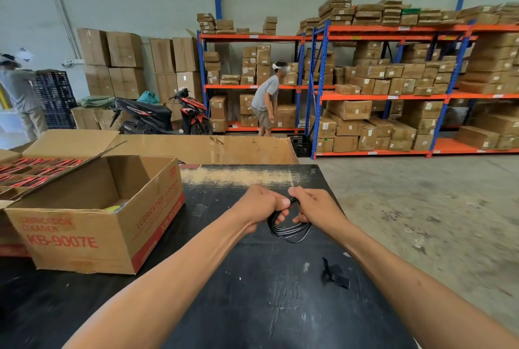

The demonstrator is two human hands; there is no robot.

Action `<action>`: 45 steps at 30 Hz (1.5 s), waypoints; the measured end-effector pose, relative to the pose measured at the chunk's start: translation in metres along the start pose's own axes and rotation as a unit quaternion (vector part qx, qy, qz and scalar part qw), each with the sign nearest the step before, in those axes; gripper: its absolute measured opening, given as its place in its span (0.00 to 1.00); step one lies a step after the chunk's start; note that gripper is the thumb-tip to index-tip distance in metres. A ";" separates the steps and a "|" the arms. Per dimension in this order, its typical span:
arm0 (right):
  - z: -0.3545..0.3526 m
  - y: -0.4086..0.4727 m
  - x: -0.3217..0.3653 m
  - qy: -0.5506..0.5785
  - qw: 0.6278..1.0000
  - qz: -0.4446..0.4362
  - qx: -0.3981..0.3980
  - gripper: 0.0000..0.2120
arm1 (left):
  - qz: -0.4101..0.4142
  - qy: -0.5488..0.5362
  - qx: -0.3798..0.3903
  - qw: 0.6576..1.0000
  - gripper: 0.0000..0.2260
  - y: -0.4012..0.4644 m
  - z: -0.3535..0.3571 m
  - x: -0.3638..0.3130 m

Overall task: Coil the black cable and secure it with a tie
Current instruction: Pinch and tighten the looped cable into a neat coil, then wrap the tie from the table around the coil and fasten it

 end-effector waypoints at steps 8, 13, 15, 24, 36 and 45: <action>0.003 -0.002 -0.017 0.080 0.989 0.115 0.037 0.29 | -0.034 -0.007 -0.057 0.998 0.07 0.008 -0.003 0.018; -0.008 0.001 -0.038 0.059 0.987 0.147 0.013 0.34 | -0.048 -0.026 -0.076 0.996 0.08 0.013 -0.010 0.033; -0.017 0.003 -0.049 0.031 0.986 0.164 -0.008 0.32 | -0.053 -0.034 -0.085 0.994 0.09 0.016 -0.012 0.040; -0.053 -0.013 -0.103 -0.228 0.963 0.147 -0.005 0.16 | -0.070 -0.027 -0.091 0.993 0.11 0.028 0.010 0.075; -0.064 -0.034 -0.177 -0.466 0.860 0.203 0.039 0.10 | -0.103 -0.014 -0.063 0.993 0.07 0.051 0.035 0.114; -0.048 -0.029 -0.190 -0.431 0.864 0.250 0.074 0.11 | -0.121 -0.044 -0.058 0.990 0.05 0.061 0.032 0.135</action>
Point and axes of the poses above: each hand's wrist, its own y-axis towards the middle knuckle, its own z-axis out of the palm, x = y × z, the point moved 4 cm from there along y, towards the middle knuckle, and after that the axes turned 3 degrees about y, right-handed, at the moved point
